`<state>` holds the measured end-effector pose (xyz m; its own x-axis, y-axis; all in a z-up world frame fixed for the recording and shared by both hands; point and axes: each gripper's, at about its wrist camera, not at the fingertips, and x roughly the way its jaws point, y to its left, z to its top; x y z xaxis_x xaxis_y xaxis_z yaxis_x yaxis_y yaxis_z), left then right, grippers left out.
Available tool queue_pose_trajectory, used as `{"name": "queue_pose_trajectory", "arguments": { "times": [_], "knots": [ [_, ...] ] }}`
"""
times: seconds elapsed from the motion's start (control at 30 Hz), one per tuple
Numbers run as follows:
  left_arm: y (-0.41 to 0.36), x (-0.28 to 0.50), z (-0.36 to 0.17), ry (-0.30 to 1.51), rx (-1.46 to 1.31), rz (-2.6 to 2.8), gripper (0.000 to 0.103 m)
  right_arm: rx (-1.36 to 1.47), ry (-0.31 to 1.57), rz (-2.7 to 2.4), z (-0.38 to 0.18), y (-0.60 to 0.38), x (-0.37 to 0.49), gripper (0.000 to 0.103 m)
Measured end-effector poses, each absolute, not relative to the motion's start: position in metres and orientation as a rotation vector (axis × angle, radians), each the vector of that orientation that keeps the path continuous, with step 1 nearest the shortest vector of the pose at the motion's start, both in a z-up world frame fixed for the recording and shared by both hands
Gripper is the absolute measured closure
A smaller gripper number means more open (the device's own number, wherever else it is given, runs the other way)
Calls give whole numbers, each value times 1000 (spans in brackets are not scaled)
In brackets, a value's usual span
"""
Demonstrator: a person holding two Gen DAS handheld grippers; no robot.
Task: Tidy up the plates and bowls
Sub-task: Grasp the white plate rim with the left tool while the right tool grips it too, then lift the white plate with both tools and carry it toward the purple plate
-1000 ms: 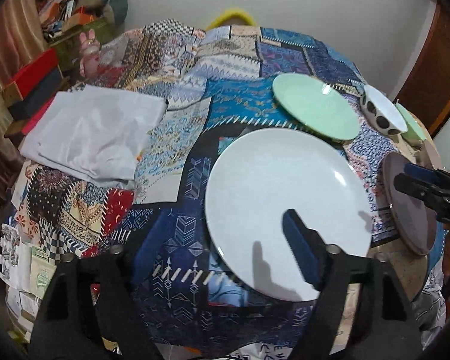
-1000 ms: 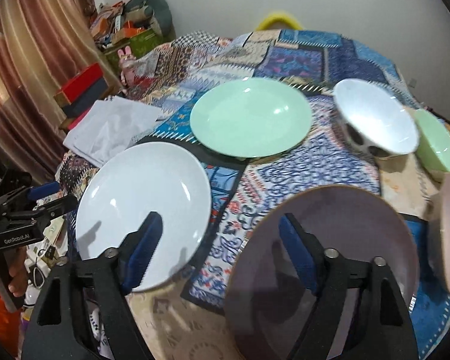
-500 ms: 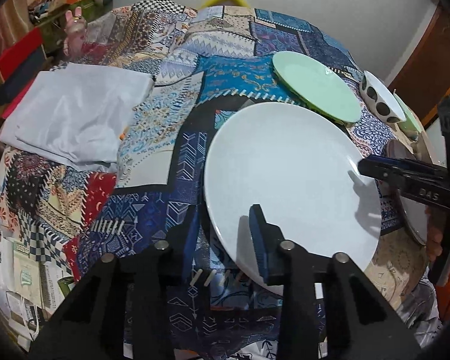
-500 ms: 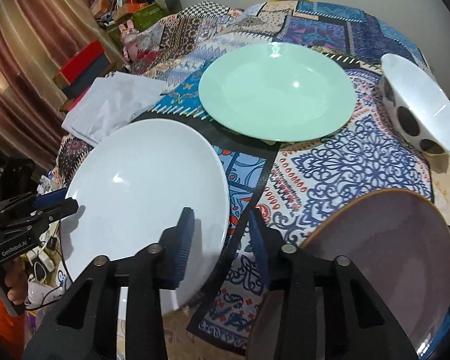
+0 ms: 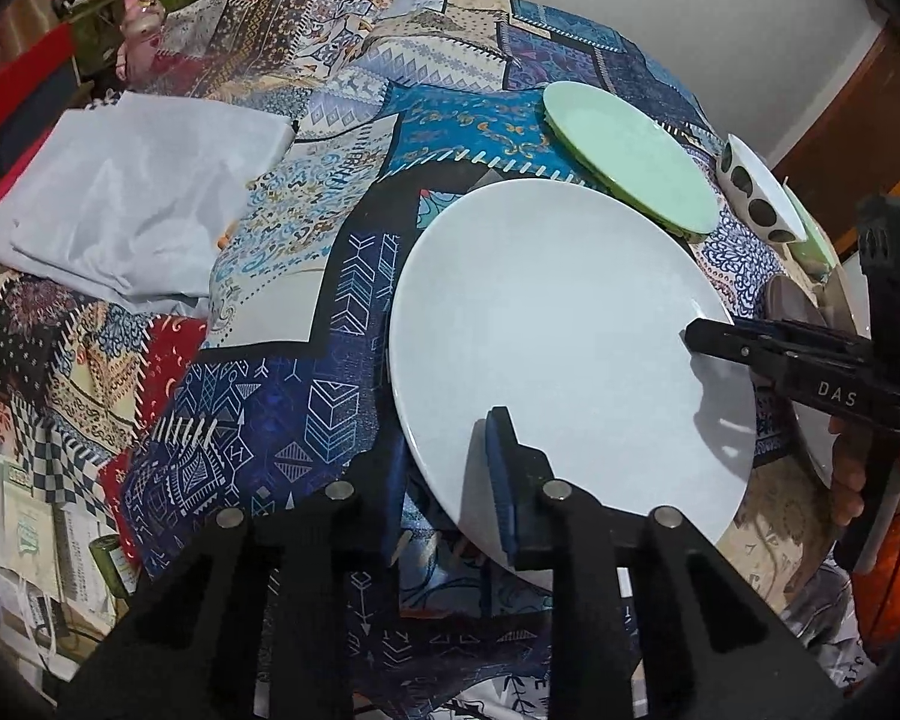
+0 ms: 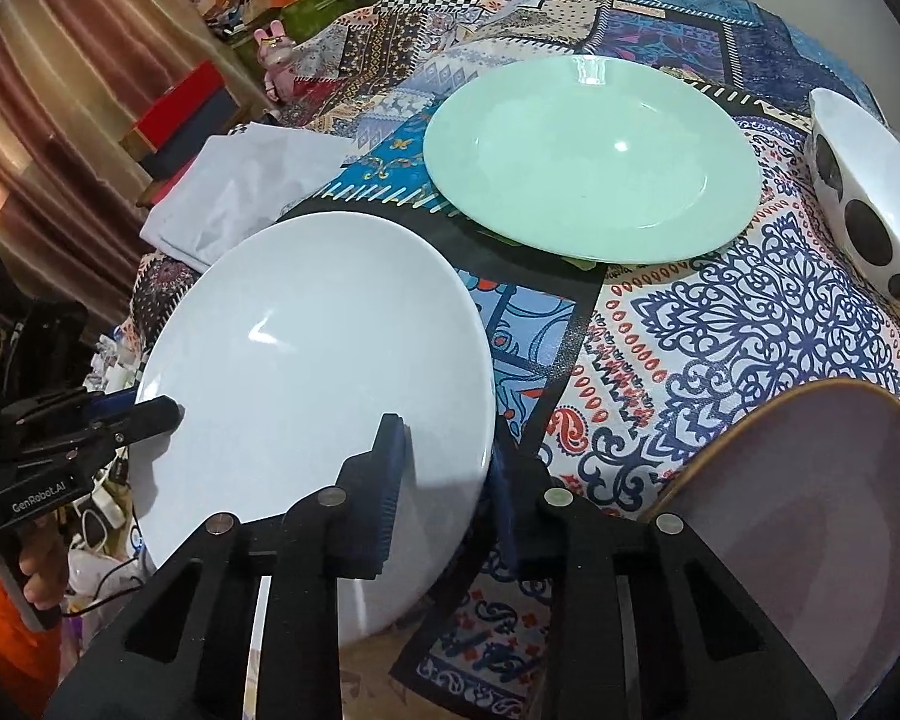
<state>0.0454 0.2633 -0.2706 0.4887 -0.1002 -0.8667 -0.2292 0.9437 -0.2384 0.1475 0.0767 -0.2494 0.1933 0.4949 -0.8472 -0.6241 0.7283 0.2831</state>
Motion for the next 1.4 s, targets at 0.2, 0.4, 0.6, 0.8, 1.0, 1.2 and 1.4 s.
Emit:
{"name": "queue_pose_trajectory", "arguments": {
  "times": [0.2, 0.4, 0.6, 0.8, 1.0, 1.2, 1.4],
  "knots": [
    [263, 46, -268, 1068, -346, 105, 78, -117, 1115, 784, -244, 76, 145, 78],
    [259, 43, -260, 1042, -342, 110, 78, -104, 1089, 783, -237, 68, 141, 78],
    [254, 42, -246, 1025, -347, 101, 78, -84, 1056, 779, -222, 57, 135, 78],
    [238, 39, -228, 993, -313, 85, 78, -75, 1023, 762, -208, 41, 129, 78],
    [217, 39, -204, 955, -268, 58, 78, -46, 989, 738, -192, 18, 124, 78],
    [192, 42, -183, 920, -236, 27, 78, -20, 953, 707, -178, -10, 118, 78],
    [164, 48, -172, 910, -213, -7, 78, 12, 930, 673, -169, -39, 117, 78]
  ]
}}
